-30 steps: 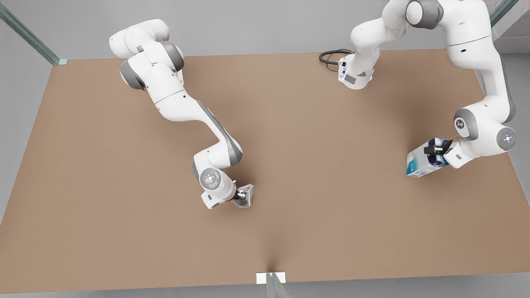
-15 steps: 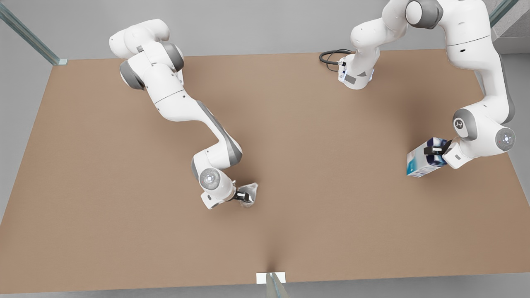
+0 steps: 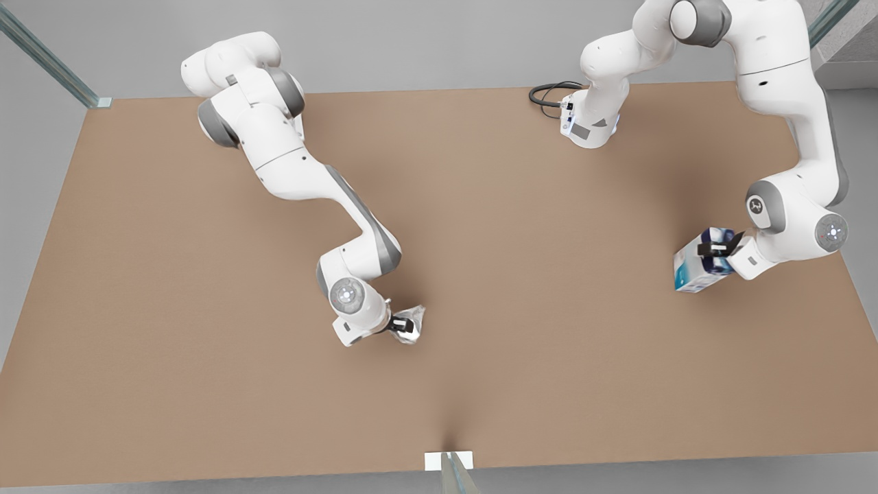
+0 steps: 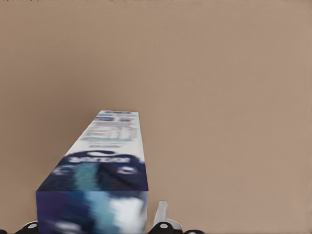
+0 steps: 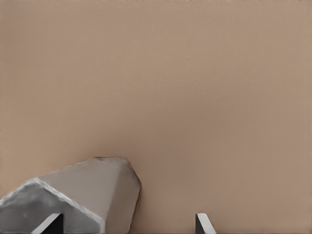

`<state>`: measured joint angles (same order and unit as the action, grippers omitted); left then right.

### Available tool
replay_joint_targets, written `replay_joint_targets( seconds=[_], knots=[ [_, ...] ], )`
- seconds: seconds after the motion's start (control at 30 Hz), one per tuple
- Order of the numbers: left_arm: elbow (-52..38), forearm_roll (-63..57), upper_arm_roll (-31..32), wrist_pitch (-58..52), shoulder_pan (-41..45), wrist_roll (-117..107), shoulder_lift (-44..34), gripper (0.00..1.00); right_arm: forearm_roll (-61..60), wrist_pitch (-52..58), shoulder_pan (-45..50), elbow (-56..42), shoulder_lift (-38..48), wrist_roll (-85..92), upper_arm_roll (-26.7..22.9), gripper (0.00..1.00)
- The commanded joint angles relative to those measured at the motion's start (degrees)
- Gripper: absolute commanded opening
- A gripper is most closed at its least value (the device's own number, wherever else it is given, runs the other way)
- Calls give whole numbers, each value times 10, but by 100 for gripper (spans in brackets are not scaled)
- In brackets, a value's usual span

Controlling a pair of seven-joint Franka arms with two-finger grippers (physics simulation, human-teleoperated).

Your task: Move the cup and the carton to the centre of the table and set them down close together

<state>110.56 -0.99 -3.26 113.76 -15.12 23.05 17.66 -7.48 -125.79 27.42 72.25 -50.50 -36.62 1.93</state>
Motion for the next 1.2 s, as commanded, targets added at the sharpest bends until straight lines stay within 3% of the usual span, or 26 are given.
replay_joint_targets(
  seconds=[0.0, 0.07, 0.23, 0.27, 0.33, 0.4, 0.43, 0.47, 0.53, 0.63, 0.7, 0.77, 0.87, 1.17],
  knots=[
    [0, 29, 0, -1, 0, 1, 0, 62, 0, 1, 0, 0, 0, 0, 0, 100],
    [0, 29, 0, -2, 0, 2, -4, 62, 0, 8, 0, -1, 1, -1, 1, 100],
    [-3, 27, -1, -9, 1, 4, -11, 62, -21, 169, 1, -87, 36, 1, -1, 100],
    [-3, 27, -1, -9, 2, 3, -20, 62, -24, 189, 1, -86, 72, 0, -7, 100],
    [-3, 28, -3, -9, 18, -7, -41, 62, 30, 306, -35, -79, 229, 4, -30, 100],
    [-3, 30, -3, -8, 26, -10, -48, 62, 41, 356, -199, -15, 363, 184, -21, 100],
    [-3, 30, 0, -8, 30, -46, -55, 62, 49, 470, -220, -39, 378, 212, -22, 100],
    [-3, 56, 1, -8, 75, -129, -65, 62, 70, 513, -224, -32, 378, 218, -24, 100],
    [-16, 84, 3, -8, 152, -381, -82, 62, 86, 388, -252, 111, 420, 284, -22, 100],
    [-61, 81, 12, -3, 315, -825, -62, 62, 82, 387, -252, 107, 419, 293, -21, 100],
    [-91, 58, 77, 1, 356, -1048, -36, 62, 86, 381, -250, 112, 418, 295, -20, 100],
    [-157, -32, 171, 1, 363, -1249, 40, 62, 91, 334, -248, 169, 439, 342, -18, 100],
    [-161, -73, 227, 31, 376, -1275, 83, 62, 99, 336, -247, 163, 439, 339, -18, 100],
    [-221, -120, 269, 47, 403, -1323, 136, 63, 97, 355, -254, 154, 436, 336, -20, 100]
  ],
)
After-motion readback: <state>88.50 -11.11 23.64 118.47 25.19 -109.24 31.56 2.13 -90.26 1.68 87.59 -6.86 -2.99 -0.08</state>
